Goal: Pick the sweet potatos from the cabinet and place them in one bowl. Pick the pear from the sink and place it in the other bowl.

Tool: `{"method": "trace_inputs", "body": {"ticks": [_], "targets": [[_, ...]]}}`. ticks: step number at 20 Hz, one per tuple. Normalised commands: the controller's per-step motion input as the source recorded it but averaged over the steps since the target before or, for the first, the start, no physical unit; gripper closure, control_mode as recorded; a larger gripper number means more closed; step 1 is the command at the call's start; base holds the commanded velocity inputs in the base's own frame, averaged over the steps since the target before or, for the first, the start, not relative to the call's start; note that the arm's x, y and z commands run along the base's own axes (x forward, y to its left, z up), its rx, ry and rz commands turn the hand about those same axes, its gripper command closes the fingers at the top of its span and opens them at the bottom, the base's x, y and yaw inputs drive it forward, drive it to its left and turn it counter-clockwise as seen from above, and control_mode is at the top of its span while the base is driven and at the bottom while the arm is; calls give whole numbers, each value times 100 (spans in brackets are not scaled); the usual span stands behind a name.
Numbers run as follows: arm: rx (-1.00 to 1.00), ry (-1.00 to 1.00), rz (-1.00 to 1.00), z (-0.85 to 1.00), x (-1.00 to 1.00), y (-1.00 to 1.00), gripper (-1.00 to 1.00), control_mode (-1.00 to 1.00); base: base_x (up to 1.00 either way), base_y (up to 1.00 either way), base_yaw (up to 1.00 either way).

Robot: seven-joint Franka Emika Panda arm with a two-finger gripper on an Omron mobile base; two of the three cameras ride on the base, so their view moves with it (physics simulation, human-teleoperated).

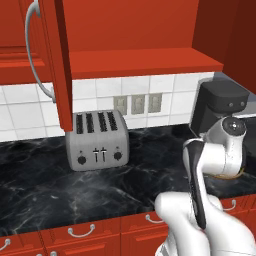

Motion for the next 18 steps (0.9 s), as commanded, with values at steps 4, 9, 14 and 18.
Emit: {"method": "trace_inputs", "body": {"ticks": [4, 9, 14, 18], "targets": [[0, -8, 12, 34, -62, 26, -100, -100, 0, 0, 0], [0, -24, 3, 26, -82, 10, -100, -100, 0, 0, 0], [0, -15, -1, 29, -72, 22, -100, -100, 0, 0, 0], [0, -3, -11, 6, -47, 35, -100, -100, 0, 0, 0]]}}
